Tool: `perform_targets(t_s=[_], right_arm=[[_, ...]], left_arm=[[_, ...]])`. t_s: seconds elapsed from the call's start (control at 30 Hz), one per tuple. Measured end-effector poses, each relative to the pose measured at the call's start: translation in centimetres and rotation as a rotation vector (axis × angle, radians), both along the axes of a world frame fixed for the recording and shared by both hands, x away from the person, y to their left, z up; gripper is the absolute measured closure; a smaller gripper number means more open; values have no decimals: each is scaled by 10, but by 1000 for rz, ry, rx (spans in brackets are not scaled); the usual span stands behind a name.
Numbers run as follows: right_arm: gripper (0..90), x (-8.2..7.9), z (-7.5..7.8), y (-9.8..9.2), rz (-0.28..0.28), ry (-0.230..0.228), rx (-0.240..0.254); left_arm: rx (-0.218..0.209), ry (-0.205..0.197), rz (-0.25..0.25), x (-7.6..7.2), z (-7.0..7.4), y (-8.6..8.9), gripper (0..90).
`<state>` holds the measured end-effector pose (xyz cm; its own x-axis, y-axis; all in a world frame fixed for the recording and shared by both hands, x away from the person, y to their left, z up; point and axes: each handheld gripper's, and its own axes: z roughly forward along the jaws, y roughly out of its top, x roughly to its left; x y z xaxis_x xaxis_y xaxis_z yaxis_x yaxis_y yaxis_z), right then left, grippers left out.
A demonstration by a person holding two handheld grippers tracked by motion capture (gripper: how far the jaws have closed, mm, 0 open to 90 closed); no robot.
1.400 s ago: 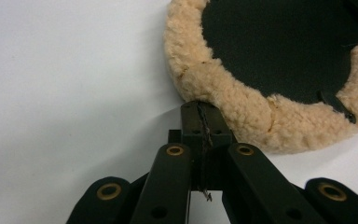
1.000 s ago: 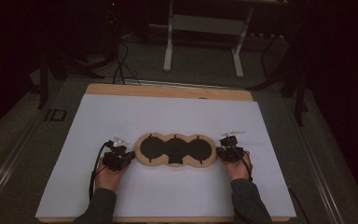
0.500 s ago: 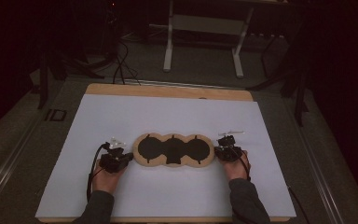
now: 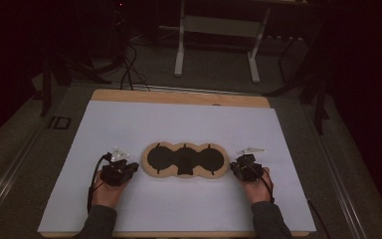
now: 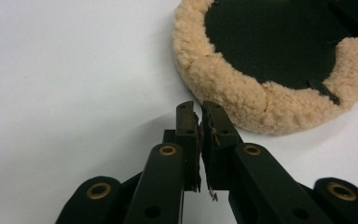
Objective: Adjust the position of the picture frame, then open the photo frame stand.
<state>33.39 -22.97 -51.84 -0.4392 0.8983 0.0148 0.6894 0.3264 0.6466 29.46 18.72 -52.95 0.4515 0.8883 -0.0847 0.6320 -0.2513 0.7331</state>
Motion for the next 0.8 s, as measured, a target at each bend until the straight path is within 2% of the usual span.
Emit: perform_targets(t_s=[0.03, 0.2, 0.27, 0.33, 0.5, 0.57, 0.63, 0.8], right_arm=[[844, -2, 1, -1, 2, -4, 3], [807, -14, 3, -4, 25, -28, 17], [766, -24, 3, -5, 59, -42, 3], [739, -32, 4, -9, 70, -57, 12], [654, -42, 2, -21, 58, -60, 63], [628, -43, 1, -22, 50, -60, 67], [598, -43, 1, -24, 38, -68, 85], [582, -44, 0, -22, 47, -75, 88]], left_arm=[[2, -29, 6, -3, 2, 3, 863], [-4, -50, 18, -5, 5, 11, 853], [-4, -63, 25, -7, 6, 16, 840], [-15, -74, 22, -8, 7, 18, 816], [-62, -105, -23, -13, 12, 19, 761], [-66, -108, -29, -13, 13, 18, 734], [-75, -126, -64, -15, 16, 12, 703], [-82, -146, -125, -19, 22, -1, 653]])
